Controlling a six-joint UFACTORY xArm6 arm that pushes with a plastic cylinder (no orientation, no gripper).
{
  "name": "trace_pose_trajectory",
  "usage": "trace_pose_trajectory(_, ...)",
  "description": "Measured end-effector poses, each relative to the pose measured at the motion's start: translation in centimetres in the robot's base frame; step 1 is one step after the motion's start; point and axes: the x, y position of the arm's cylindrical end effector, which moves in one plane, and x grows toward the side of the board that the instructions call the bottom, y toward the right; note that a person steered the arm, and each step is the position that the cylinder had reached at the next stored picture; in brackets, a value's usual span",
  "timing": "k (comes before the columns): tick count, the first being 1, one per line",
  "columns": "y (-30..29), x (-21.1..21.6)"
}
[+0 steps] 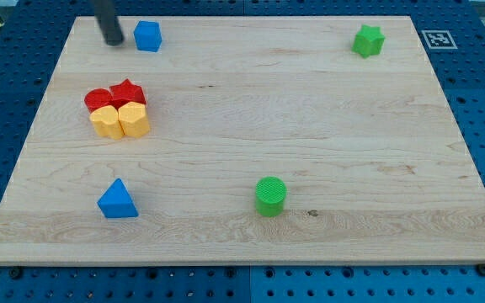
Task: Push the blue triangle closer to the green circle
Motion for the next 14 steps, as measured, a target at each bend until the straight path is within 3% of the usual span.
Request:
trace_pose_trajectory(2,14.2,4.2)
trace_pose_trajectory(4,16.6,14.8)
trace_pose_trajectory(6,16.7,22.3)
trace_pose_trajectory(7,14.5,24.1)
trace_pose_trajectory(10,-2.5,25.3)
trace_pose_trajectory(11,-3.0,29.2)
trace_pose_trajectory(14,10.4,31.6)
